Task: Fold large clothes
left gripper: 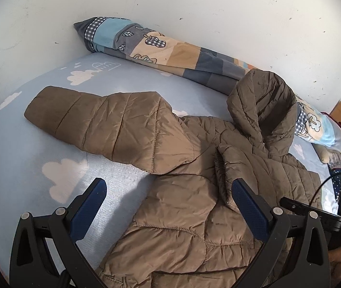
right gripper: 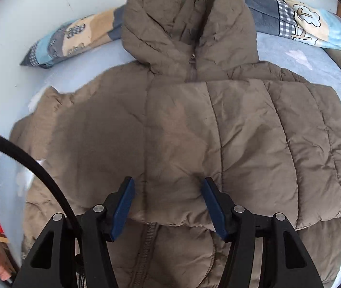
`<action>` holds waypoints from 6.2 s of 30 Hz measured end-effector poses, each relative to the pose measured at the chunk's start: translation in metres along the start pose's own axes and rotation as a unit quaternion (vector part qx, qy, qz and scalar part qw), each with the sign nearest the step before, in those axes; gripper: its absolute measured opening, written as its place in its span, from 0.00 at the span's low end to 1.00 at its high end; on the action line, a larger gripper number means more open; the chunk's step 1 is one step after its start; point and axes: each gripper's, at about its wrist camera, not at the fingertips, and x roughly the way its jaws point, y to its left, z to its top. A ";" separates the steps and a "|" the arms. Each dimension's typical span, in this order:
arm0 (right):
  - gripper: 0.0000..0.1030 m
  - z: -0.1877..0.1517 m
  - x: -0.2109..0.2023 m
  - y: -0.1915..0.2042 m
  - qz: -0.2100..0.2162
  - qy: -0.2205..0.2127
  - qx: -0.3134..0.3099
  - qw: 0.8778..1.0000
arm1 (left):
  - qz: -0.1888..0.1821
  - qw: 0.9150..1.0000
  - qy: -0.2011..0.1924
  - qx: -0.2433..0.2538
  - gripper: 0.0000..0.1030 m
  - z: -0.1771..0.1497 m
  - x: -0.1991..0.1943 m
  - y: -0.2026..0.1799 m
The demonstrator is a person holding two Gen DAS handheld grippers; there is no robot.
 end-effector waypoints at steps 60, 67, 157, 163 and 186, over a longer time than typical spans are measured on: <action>0.71 -0.037 -0.107 -0.060 0.016 -0.165 0.018 0.986 | -0.037 0.923 -0.115 -0.366 0.21 0.113 0.095 0.315; 0.71 -0.030 -0.124 -0.095 -0.019 -0.195 0.081 0.977 | -0.086 0.946 -0.167 -0.264 0.20 0.151 0.019 0.223; 0.41 -0.009 -0.042 -0.111 -0.055 -0.089 0.059 0.993 | -0.057 0.990 0.115 0.062 0.72 -0.021 0.148 -0.084; 0.41 -0.008 -0.021 -0.118 -0.059 -0.055 0.073 0.994 | -0.049 0.990 0.117 0.067 0.76 -0.030 0.156 -0.084; 0.44 -0.034 -0.101 -0.102 -0.027 -0.116 0.047 0.992 | -0.046 0.991 0.077 0.100 0.76 -0.026 0.047 -0.077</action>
